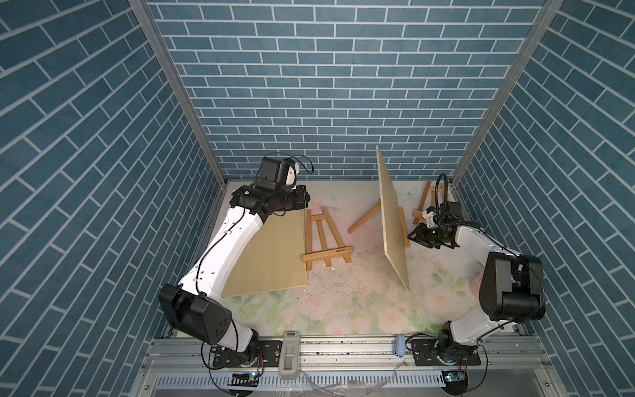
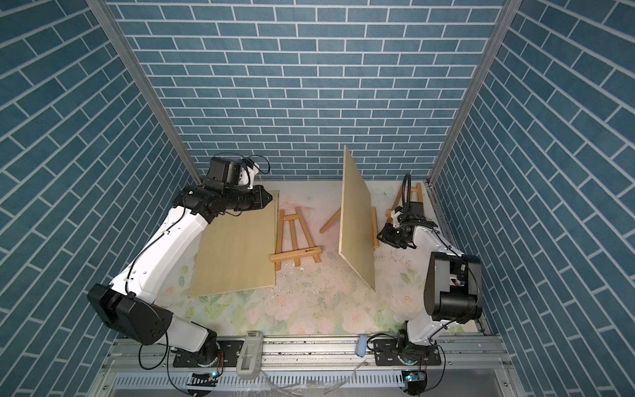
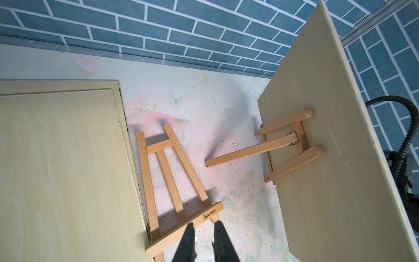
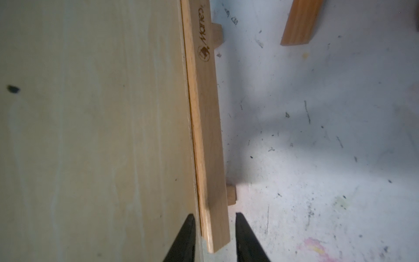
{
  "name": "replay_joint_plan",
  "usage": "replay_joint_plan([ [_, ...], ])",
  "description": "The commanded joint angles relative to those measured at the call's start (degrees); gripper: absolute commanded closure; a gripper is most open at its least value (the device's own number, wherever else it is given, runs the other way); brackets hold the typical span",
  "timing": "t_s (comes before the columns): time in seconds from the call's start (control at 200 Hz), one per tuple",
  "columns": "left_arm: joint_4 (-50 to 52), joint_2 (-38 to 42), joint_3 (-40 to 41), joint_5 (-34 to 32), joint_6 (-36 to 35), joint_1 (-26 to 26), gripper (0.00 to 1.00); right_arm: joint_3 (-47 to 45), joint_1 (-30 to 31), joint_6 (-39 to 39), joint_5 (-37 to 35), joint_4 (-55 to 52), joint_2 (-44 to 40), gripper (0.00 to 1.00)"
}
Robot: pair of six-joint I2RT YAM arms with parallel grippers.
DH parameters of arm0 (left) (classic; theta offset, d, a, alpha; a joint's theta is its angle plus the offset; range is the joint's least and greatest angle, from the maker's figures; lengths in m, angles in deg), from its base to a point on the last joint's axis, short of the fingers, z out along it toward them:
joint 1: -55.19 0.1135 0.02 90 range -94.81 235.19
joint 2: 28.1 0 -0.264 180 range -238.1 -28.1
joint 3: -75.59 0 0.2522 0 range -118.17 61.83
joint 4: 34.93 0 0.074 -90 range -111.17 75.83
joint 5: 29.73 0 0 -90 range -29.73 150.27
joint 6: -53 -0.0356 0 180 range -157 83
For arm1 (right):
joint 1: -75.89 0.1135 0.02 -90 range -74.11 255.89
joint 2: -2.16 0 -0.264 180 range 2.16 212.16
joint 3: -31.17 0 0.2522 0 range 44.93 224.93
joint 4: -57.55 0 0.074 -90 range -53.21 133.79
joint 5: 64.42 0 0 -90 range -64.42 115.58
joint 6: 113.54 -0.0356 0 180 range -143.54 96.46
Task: Disassemble the easel
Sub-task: Adjust the easel at the center of the board.
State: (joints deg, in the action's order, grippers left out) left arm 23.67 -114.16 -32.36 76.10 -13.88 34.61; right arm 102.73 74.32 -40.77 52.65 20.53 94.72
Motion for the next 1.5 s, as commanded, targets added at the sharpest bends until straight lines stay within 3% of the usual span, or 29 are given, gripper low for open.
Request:
replay_joint_plan([
  [0.0,0.71,0.28,0.26,1.12,-0.88,0.67,0.81,-1.07,-0.19,-2.0,1.24,2.25,1.11,0.68],
  [0.29,1.07,-0.47,0.22,1.91,-1.25,1.15,0.81,-2.85,-0.2,-3.41,3.87,5.45,3.04,0.69],
  [0.555,1.47,-0.77,0.21,2.36,-1.54,1.59,0.81,-3.62,-0.19,-3.68,4.29,6.09,3.6,0.89],
  [0.76,1.57,-0.72,0.72,2.36,-1.67,1.77,0.81,-4.28,-0.21,-3.18,2.9,5.15,2.99,0.97],
  [1.13,0.91,-0.83,2.47,2.97,-1.48,1.77,0.81,-6.95,-0.2,-2.02,-5.71,1.65,-4.36,1.0],
  [1.495,0.77,-1.12,4.35,2.68,-1.41,1.77,0.81,-7.87,-0.8,-0.7,-9.3,-2.19,-6.94,1.0],
])
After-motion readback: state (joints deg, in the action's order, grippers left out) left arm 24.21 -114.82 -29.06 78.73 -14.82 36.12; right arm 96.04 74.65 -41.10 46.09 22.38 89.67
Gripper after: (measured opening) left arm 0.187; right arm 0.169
